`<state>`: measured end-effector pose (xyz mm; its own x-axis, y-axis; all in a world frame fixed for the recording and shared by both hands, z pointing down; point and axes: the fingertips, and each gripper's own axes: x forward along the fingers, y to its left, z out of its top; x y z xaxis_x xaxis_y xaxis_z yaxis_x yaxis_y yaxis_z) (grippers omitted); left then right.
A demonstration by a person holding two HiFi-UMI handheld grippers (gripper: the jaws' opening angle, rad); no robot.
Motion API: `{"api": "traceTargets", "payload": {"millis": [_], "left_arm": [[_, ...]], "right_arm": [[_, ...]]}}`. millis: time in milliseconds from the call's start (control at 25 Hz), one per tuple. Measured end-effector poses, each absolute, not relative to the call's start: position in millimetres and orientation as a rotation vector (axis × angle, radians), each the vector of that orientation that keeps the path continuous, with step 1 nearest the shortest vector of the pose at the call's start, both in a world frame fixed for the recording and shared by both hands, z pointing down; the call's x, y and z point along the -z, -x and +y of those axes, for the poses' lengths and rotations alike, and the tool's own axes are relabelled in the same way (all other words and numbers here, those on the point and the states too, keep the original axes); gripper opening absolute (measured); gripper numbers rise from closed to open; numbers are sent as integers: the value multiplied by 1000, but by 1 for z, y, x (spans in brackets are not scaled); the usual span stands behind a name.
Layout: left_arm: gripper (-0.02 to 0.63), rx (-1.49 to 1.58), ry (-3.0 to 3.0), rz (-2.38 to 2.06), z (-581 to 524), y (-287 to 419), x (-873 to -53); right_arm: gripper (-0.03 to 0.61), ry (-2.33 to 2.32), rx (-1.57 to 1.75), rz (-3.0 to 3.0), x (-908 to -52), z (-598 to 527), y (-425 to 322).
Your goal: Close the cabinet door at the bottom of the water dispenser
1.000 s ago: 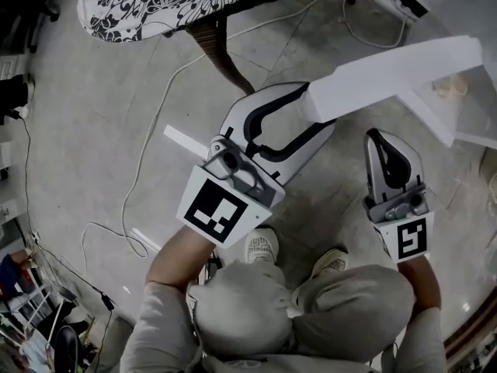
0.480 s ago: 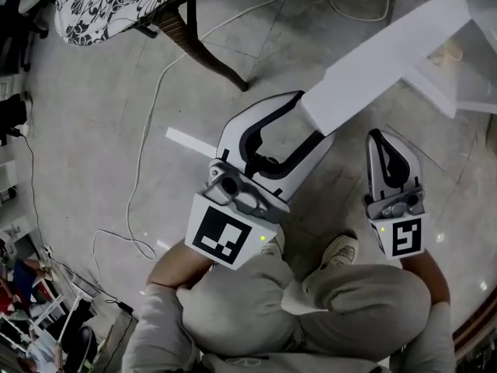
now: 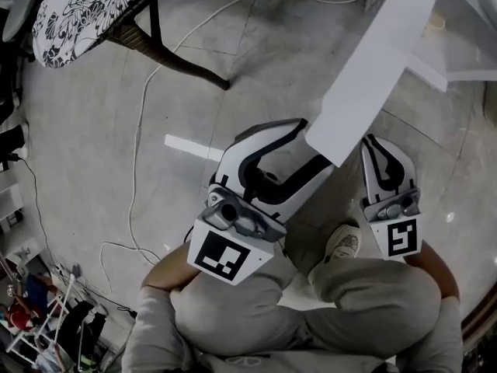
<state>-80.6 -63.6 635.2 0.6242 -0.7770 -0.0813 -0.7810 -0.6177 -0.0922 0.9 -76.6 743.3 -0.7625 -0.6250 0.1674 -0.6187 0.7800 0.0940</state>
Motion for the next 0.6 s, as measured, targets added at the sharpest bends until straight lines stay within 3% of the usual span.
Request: {"api": "traceTargets", "payload": {"millis": [280, 400, 600], "left_arm": [[172, -48, 2764, 1211, -53, 62, -636], [116, -45, 2767, 1149, -48, 49, -634], [112, -56, 2799, 1053, -41, 30, -635]], "right_arm": [[25, -905, -20, -2785, -759, -56, 0], [88, -875, -47, -2789, -763, -49, 0], [151, -909, -54, -2795, -762, -52, 1]]}}
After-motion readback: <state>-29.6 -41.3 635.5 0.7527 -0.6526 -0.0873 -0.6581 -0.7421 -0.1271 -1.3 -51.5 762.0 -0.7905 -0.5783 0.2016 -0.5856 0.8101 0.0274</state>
